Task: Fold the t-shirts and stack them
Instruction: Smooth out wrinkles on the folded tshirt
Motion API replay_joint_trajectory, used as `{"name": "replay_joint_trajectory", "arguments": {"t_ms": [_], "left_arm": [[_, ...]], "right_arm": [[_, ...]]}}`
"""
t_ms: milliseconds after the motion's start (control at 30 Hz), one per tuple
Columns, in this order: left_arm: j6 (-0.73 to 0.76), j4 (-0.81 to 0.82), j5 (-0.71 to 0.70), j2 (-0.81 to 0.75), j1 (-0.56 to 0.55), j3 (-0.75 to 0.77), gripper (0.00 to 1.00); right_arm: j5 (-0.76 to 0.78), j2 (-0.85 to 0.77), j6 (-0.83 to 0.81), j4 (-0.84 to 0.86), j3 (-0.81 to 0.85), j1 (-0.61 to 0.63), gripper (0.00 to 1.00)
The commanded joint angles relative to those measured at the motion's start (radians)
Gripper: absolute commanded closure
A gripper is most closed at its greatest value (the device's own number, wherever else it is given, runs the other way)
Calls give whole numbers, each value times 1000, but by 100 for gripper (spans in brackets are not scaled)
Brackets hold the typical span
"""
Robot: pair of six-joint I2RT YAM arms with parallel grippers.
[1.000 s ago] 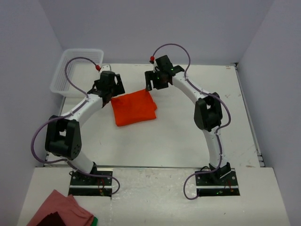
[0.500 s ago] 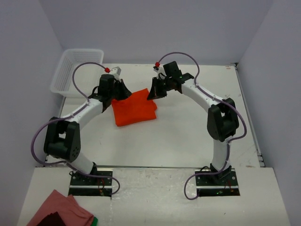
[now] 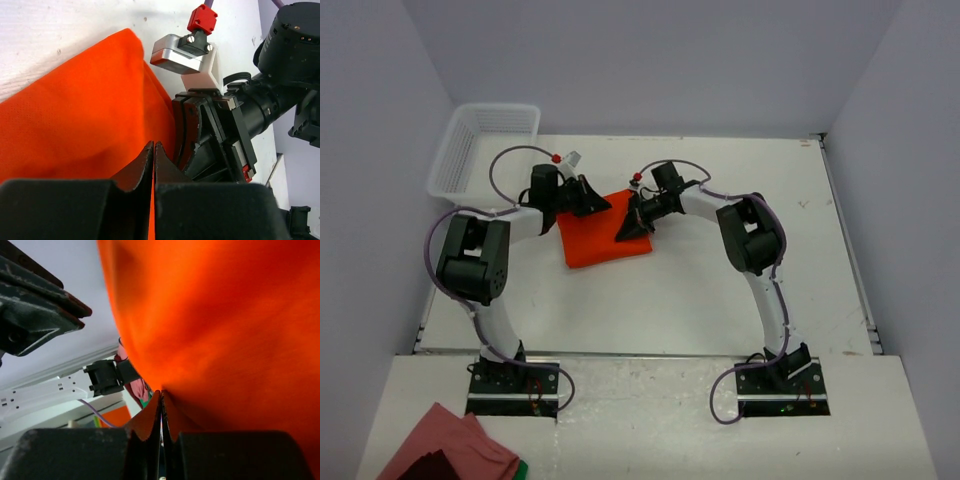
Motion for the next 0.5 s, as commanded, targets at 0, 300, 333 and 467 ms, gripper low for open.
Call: {"name": "replay_joint_trajectory", "arguments": {"t_ms": [0,300,333,467], "left_arm": [[-47,115,96,70,21,11,100],[-46,135,96,175,96,17,100],[-31,111,97,190,102,39,100],[22,49,117,242,122,115,100]], "right_arm": [[-58,18,74,31,44,-7,100],[39,27,172,32,-64,-47,100],[41,21,180,47,-96,-47,100],[122,-39,196,42,-188,-46,100]]}}
